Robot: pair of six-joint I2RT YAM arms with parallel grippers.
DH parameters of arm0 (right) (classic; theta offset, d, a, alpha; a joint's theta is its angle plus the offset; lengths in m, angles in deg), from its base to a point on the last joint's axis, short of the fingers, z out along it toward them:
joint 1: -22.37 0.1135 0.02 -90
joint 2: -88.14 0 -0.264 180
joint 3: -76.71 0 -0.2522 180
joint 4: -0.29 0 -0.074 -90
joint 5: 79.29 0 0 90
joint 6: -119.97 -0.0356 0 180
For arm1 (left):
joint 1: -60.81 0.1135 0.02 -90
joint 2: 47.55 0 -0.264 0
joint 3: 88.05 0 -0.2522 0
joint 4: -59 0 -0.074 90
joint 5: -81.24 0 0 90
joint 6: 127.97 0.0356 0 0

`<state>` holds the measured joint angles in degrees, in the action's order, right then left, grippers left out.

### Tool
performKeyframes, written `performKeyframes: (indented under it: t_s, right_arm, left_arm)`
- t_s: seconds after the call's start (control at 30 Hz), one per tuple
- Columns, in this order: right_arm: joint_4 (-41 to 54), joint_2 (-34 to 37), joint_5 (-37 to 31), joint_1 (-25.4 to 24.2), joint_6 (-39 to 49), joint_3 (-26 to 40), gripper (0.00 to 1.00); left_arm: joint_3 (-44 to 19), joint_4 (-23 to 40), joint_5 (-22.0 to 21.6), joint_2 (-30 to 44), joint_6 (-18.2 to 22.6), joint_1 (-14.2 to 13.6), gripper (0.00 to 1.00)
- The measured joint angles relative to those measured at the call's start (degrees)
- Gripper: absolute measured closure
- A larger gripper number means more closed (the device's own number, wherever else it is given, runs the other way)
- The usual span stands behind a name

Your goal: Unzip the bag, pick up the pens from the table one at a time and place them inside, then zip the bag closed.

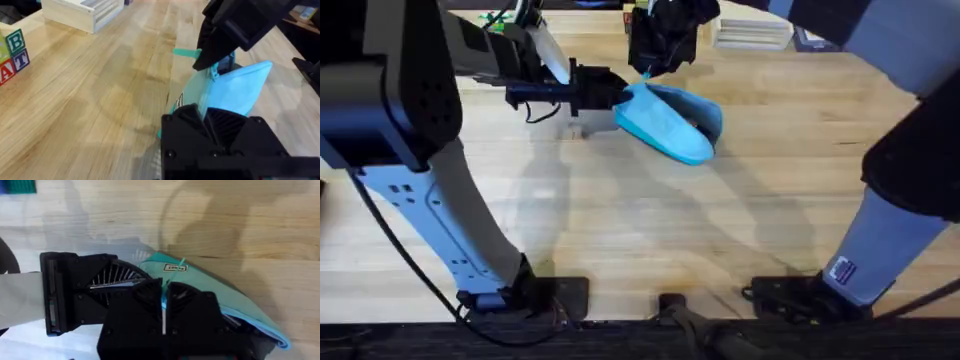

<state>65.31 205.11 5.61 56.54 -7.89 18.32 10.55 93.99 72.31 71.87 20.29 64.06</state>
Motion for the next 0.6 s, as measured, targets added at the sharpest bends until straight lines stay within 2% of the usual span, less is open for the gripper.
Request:
performKeyframes:
  t_s: [0.6]
  right_arm:
    - [3.8,0.0,-1.0,0.0,2.4,0.3,0.970]
  left_arm:
    - [0.0,0.0,0.2,0.0,0.0,-0.1,0.958]
